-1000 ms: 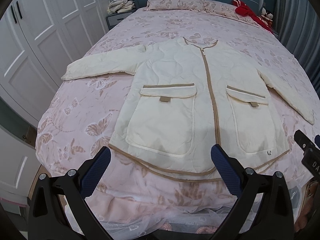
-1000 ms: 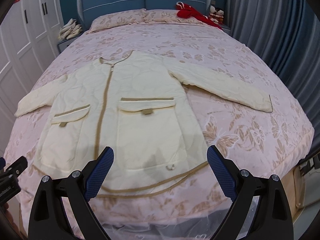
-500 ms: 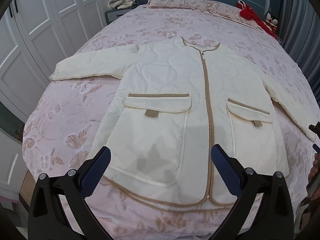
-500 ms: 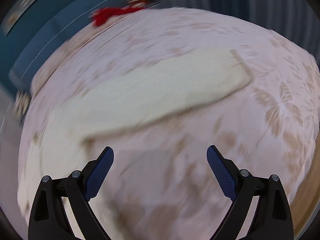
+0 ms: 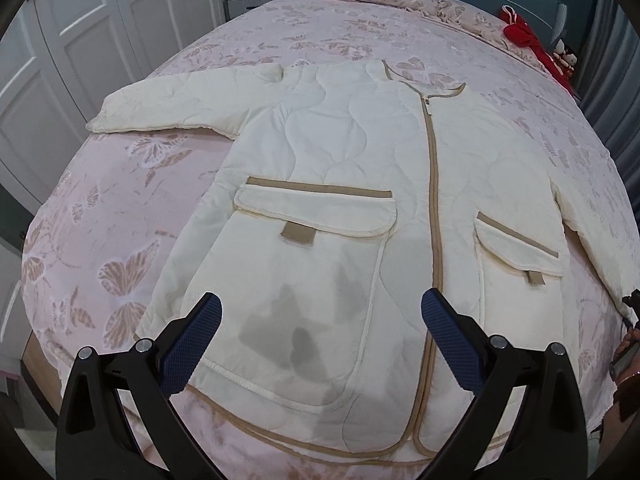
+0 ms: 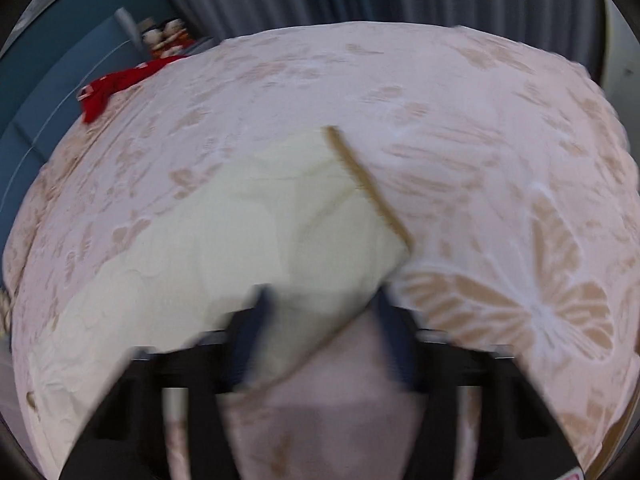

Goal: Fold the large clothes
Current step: 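Grasp the jacket hem with the right gripper while the left gripper grasps the hem beside it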

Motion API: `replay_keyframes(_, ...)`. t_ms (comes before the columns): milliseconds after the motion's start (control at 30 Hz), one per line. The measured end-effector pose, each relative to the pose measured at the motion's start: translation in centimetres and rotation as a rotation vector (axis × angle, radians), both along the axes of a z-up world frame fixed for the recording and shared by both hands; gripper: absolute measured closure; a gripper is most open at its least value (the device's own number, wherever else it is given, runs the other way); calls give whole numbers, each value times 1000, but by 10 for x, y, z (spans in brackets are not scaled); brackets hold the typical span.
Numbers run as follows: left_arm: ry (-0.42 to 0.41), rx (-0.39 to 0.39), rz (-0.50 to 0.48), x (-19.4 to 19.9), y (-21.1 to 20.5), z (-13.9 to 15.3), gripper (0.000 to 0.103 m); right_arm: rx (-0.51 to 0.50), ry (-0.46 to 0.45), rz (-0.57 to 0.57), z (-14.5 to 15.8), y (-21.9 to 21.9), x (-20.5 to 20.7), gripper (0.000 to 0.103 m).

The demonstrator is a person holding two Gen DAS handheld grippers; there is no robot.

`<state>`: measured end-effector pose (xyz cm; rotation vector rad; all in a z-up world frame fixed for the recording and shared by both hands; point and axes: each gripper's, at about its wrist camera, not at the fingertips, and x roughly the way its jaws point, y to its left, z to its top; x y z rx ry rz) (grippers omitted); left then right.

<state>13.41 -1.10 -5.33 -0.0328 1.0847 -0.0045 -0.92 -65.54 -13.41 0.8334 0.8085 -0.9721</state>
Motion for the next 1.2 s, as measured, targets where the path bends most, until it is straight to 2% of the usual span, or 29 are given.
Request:
replay_keyframes(33, -2, -1, -1, 2, 1, -1, 8, 0, -15, 9, 3, 1, 3, 92)
replay_keyframes(100, -5, -4, -3, 9, 2, -1, 11, -16, -89, 45, 24, 11, 17, 93)
replay_keyframes(167, -10, -17, 3, 19, 7, 0, 12, -61, -170, 143, 59, 31, 42, 94)
replay_keyframes(267, -33, -34, 40, 34, 20, 5, 12, -139, -258, 345, 119, 84, 86, 94)
replay_keyframes(333, -51, -44, 72, 41, 32, 11, 12, -179, -314, 538, 163, 142, 125, 94)
replay_keyframes(400, -68, -59, 99, 45, 45, 16, 12, -202, -343, 711, 190, 200, 158, 94)
replay_keyframes(467, -81, -73, 125, 47, 60, 20, 12, -188, -357, 888, 199, 269, 193, 89)
replay_keyframes(600, -60, -135, 150, 52, 88, 18, 12, -78, -391, 1162, 179, 390, 240, 77)
replay_keyframes(667, -44, -185, 160, 56, 100, 15, 12, -42, -402, 1264, 171, 433, 243, 58)
replay_keyframes(733, -28, -254, 161, 63, 109, 9, 12, -64, -431, 1284, 170, 452, 229, 47)
replay_keyframes(800, -2, -331, 154, 74, 111, -1, 12, -89, -405, 1251, 164, 444, 213, 46)
replay_keyframes(900, 52, -460, 137, 95, 101, -26, 12, -35, -331, 1125, 140, 403, 191, 45)
replay_keyframes(1000, 150, -616, 147, 122, 79, -65, 12, 44, -260, 974, 111, 366, 167, 44)
replay_keyframes(1033, 173, -635, 168, 127, 75, -74, 12, 70, -226, 906, 98, 343, 161, 44)
replay_keyframes(1100, 191, -687, 203, 136, 65, -89, 14, 94, -212, 843, 81, 335, 144, 43)
replay_keyframes(1167, 176, -661, 229, 145, 56, -95, 22, 114, -197, 781, 65, 312, 144, 43)
replay_keyframes(1200, 173, -650, 233, 147, 53, -95, 34, 123, -194, 770, 60, 308, 146, 43)
